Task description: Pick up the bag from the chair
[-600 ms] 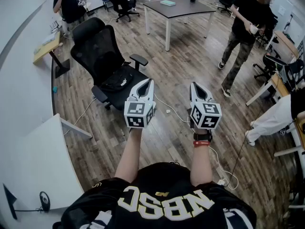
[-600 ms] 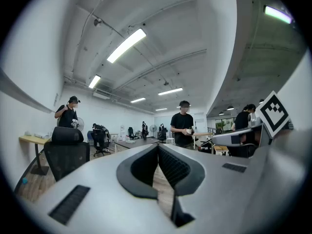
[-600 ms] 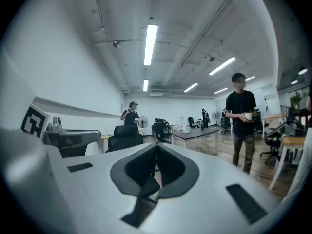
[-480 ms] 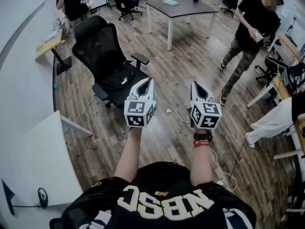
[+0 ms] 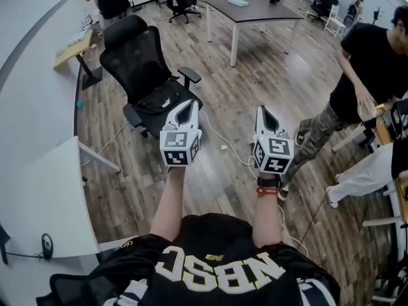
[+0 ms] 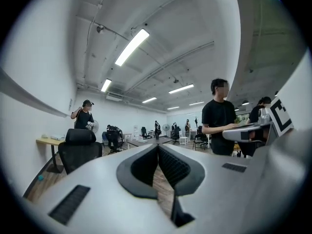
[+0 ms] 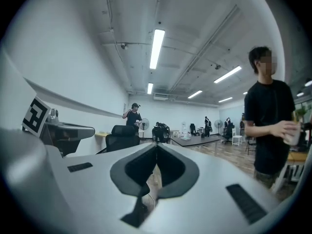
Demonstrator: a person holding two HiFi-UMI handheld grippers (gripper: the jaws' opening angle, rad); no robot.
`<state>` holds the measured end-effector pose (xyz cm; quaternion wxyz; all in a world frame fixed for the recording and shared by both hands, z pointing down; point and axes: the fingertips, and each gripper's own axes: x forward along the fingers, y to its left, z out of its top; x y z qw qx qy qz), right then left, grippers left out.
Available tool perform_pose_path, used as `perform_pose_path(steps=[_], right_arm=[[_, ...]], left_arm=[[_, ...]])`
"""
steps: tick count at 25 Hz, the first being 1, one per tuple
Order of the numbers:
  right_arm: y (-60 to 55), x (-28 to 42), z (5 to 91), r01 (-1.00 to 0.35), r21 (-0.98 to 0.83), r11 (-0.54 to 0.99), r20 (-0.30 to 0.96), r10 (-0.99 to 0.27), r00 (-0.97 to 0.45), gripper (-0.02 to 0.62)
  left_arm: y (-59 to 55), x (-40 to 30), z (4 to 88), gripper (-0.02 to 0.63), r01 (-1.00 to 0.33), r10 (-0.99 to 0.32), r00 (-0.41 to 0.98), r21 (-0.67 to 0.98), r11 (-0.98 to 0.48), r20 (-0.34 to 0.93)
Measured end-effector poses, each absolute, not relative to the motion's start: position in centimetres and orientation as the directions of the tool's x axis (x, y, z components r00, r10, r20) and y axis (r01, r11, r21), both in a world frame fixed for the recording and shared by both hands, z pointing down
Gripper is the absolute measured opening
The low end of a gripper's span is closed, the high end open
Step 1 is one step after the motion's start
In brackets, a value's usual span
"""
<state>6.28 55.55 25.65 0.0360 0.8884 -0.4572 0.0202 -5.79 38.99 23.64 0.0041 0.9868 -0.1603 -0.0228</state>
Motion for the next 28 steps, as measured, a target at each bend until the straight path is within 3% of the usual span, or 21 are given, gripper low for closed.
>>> perform_pose_path(steps=[6,13,28], right_arm=[[56.4,8.6,28.1,-0.822,-0.019,-0.569,0.089,-0.820,0.565,0.009],[49.4,9.8,31.5,-0.879,-0.031,-0.476,0.157,-0.871,0.466,0.009],[19.6,16.5,30.1,-0.948,0.008,-0.317,0.205,-0.928,0.312,0.012]], left_arm=[[40.6,-5.0,25.7,0.015,-0.332,-0.332,0.943,-0.007,-0.943,0.007],[36.8,-3.0,28.6,0.015,-0.382,-0.380,0.923,0.026,-0.924,0.050],[9.2,6.2,26.9,0.015,-0.473,-0.473,0.881,0.066,-0.879,0.014]])
